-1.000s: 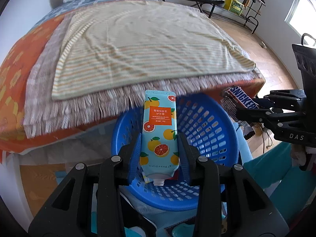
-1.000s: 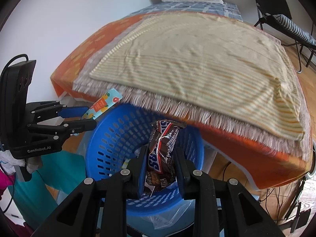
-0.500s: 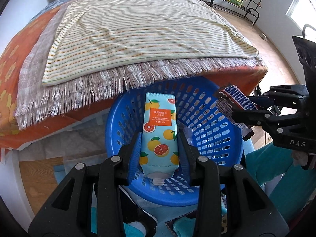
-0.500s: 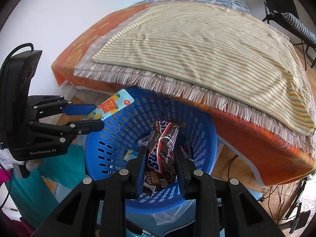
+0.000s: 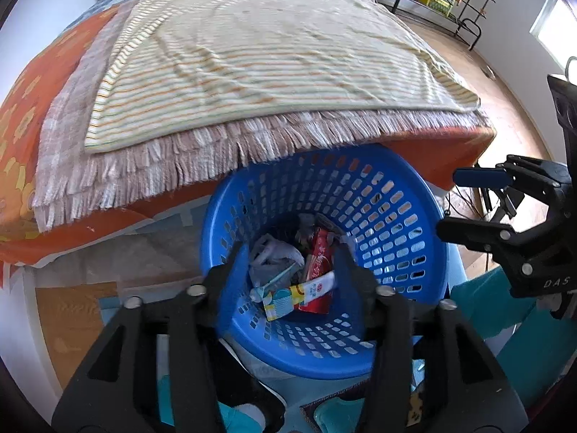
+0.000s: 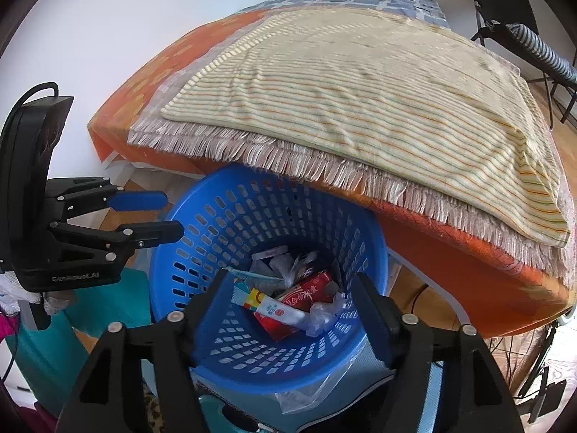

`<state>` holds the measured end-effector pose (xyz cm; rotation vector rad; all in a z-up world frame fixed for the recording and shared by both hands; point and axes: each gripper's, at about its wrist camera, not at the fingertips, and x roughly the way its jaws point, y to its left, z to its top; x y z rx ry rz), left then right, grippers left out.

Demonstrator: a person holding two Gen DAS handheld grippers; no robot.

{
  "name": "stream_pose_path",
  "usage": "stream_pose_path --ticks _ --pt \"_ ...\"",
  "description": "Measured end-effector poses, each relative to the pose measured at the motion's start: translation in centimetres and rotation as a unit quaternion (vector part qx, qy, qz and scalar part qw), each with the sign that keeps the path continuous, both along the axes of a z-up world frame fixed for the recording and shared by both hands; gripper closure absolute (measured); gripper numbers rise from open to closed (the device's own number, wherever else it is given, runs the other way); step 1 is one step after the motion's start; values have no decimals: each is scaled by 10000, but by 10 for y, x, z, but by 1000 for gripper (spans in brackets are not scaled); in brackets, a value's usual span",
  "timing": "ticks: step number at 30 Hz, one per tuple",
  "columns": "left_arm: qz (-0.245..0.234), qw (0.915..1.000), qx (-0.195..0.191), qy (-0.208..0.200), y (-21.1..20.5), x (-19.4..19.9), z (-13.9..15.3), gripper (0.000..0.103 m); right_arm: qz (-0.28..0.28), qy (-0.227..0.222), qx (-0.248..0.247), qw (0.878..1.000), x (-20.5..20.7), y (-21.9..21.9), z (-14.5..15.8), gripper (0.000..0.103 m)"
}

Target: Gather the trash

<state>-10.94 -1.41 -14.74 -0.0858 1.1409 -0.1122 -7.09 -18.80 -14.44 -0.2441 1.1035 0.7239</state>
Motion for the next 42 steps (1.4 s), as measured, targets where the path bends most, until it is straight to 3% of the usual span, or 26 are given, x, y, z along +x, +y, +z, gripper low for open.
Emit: stream_pose_path --ticks 3,6,13,24,42 --pt "91 10000 2 -37 4 1 3 49 -30 -61 -27 10000 1 0 2 22" --pt "203 9997 2 -106 9 2 7 40 -49 -114 -46 9999 1 0 3 17" --pt "331 9992 26 -242 12 6 16 31 -88 -328 -145 9993 1 2 10 13" --pt "423 9980 2 -473 12 19 39 31 -314 -618 -169 9975 9 -1 27 12" --pt "448 9913 78 -1237 15 60 107 31 -707 -846 288 9935 54 -7 81 12"
